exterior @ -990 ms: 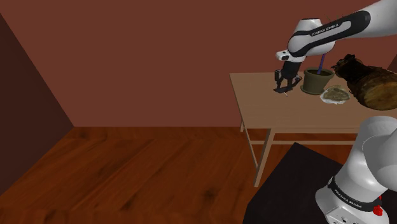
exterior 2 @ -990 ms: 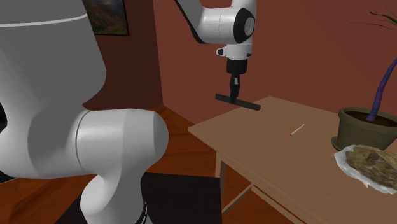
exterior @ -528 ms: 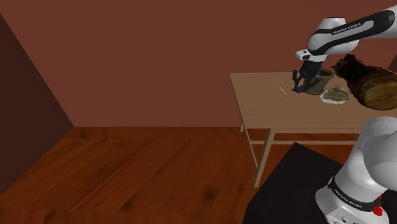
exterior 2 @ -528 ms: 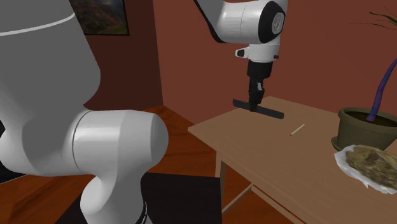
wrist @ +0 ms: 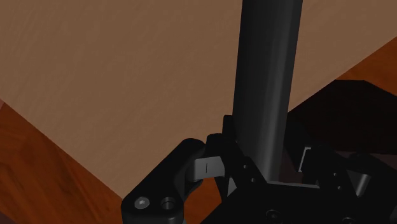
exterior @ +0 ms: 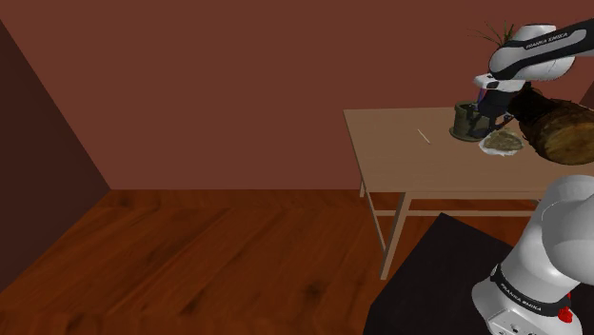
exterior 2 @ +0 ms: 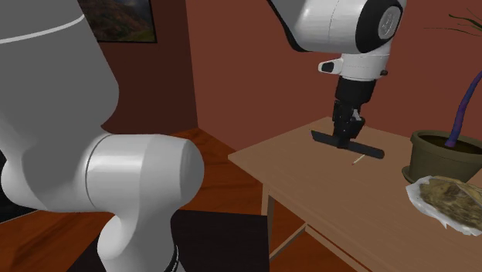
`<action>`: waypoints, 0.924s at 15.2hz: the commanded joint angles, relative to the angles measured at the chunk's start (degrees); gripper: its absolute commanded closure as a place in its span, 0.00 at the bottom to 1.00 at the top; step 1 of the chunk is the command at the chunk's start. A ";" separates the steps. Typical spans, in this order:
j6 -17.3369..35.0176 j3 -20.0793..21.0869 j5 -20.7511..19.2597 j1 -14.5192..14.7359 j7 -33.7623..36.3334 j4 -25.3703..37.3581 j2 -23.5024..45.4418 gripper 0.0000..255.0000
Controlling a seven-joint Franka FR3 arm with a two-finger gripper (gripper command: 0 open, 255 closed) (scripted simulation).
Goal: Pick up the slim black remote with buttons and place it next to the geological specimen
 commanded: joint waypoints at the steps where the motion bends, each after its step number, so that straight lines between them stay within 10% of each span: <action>1: -0.43 -3.16 0.39 0.16 -3.52 1.60 0.72 1.00; 7: -1.32 -15.41 2.99 4.11 -13.90 6.91 4.02 1.00; 14: -4.09 -38.24 1.06 20.32 -21.13 15.90 1.90 1.00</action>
